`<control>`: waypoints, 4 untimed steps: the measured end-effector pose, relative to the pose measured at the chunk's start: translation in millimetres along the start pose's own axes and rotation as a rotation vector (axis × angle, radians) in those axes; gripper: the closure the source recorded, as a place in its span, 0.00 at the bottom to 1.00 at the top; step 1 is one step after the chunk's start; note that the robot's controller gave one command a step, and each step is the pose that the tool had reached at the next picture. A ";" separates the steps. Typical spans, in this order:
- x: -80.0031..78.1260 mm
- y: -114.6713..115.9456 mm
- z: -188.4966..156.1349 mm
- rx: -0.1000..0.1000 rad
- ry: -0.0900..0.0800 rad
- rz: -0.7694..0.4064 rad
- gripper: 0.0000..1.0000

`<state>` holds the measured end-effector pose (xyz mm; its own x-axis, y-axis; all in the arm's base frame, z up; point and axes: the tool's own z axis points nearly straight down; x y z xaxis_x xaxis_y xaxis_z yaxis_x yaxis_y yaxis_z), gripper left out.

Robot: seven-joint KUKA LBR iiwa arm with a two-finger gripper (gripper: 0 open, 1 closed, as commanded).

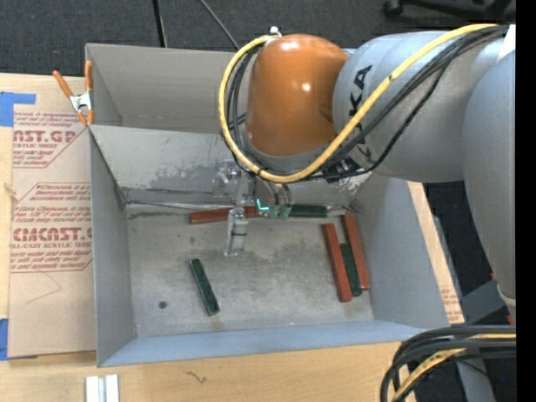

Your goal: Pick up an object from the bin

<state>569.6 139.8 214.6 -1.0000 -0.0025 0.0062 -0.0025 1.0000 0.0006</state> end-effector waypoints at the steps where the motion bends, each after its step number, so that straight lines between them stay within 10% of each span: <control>1: 63.9 34.1 149.3 0.002 0.002 -0.191 0.00; 2: 65.8 -6.5 114.6 0.001 -0.007 -0.092 0.00; 3: 76.7 33.5 112.8 0.001 -0.007 -0.753 0.00; 4: 48.1 24.8 146.2 0.002 -0.006 -1.045 0.00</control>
Offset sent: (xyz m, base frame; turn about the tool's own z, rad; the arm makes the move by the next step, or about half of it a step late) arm -0.0617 0.0332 -0.1446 -0.1886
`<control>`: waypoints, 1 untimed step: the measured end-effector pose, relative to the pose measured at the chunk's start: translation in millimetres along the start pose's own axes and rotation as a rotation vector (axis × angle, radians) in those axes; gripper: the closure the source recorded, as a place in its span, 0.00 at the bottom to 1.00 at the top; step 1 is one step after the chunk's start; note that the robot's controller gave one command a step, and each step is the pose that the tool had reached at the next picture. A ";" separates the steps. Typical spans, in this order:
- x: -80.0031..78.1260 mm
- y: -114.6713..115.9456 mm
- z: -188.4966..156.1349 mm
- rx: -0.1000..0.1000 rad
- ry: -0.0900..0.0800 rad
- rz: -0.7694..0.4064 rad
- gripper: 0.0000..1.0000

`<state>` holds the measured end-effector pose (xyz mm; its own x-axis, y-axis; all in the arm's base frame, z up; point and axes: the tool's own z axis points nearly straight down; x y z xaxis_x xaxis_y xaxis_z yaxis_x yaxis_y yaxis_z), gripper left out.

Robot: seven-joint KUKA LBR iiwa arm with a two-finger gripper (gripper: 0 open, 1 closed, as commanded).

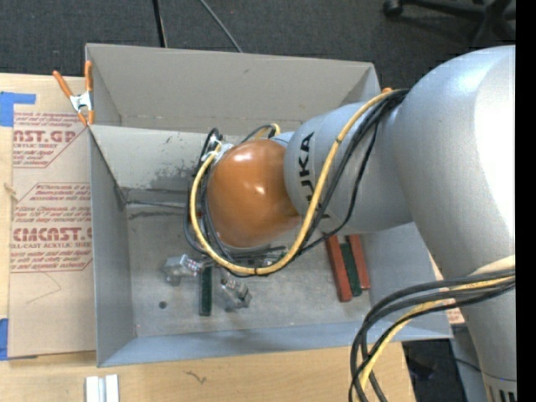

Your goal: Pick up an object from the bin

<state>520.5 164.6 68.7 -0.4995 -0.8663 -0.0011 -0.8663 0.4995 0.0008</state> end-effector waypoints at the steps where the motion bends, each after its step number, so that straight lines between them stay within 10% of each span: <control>1: -0.9 1.0 0.3 -0.001 -0.001 0.002 0.00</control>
Offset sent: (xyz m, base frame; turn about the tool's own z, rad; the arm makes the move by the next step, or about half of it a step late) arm 0.0000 0.0000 0.0000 0.0000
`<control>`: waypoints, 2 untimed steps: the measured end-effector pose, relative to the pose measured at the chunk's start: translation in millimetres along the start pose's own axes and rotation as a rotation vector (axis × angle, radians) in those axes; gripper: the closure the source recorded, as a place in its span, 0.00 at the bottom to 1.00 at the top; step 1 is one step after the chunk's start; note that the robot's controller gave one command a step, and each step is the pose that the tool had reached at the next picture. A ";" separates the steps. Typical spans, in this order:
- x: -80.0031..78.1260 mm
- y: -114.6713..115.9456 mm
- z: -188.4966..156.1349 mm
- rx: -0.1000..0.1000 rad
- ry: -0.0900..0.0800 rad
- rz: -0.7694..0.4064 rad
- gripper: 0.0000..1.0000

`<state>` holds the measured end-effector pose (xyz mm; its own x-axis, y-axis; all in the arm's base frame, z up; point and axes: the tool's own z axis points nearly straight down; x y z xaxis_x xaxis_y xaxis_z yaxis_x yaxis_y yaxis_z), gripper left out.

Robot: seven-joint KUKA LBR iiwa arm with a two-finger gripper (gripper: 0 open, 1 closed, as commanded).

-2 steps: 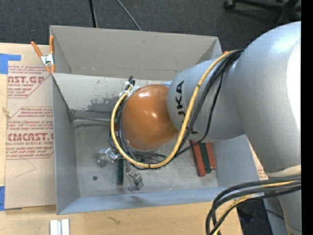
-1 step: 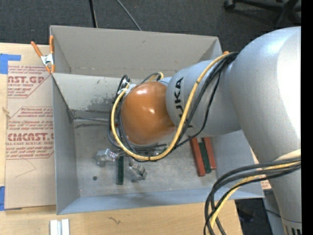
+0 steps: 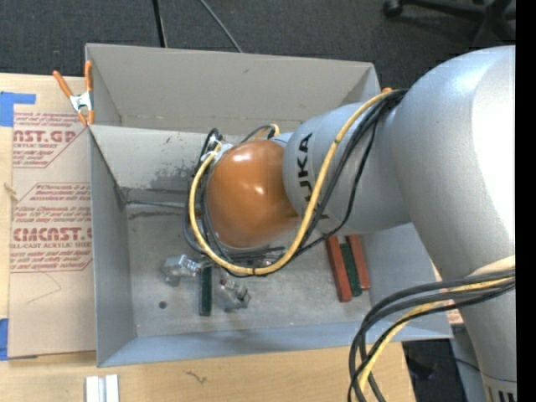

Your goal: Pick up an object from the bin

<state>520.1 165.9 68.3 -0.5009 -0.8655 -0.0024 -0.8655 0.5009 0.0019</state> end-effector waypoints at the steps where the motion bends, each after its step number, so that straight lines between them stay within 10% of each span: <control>1: -0.5 -0.1 -0.7 0.000 -0.001 0.000 1.00; 2: -1.4 0.6 -6.3 0.000 -0.001 0.001 1.00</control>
Offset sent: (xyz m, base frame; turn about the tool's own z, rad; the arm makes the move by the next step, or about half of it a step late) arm 0.0000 0.0000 0.0000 0.0000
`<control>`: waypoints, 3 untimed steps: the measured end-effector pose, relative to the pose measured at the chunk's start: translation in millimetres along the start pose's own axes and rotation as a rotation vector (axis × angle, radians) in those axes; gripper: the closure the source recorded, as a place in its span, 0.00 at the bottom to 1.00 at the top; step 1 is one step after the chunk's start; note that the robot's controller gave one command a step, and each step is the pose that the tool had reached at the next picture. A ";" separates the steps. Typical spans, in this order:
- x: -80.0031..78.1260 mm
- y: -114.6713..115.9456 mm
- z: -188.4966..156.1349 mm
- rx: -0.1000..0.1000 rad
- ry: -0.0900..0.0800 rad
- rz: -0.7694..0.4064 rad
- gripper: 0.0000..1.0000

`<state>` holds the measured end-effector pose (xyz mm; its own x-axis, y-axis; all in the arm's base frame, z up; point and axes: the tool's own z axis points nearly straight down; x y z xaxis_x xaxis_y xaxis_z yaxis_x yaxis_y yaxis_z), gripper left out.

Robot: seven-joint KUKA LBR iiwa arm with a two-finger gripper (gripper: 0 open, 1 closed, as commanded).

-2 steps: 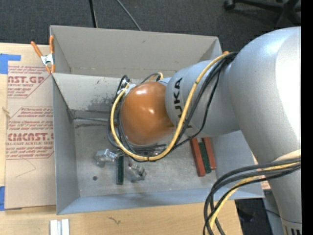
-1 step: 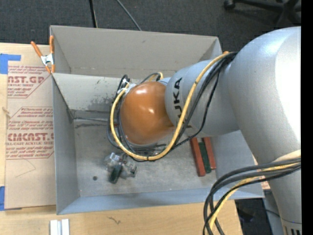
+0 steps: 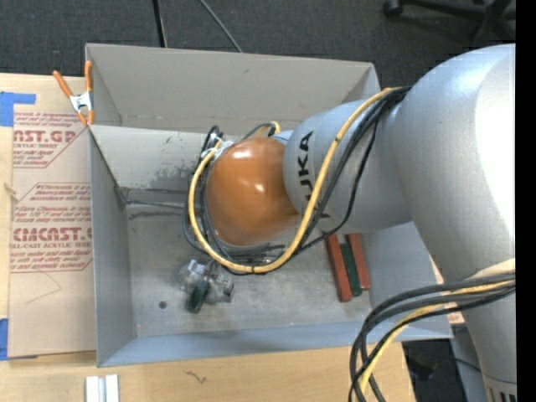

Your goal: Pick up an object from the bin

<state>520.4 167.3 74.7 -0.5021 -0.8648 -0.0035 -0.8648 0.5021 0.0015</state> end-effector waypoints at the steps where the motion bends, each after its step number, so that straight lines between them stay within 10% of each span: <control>1: -2.1 -0.1 -55.1 0.005 -0.002 0.001 1.00; 3: -5.5 -0.1 -118.0 0.003 -0.001 0.003 1.00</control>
Offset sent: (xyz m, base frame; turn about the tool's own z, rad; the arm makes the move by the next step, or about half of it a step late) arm 0.0000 0.0000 0.0521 0.0000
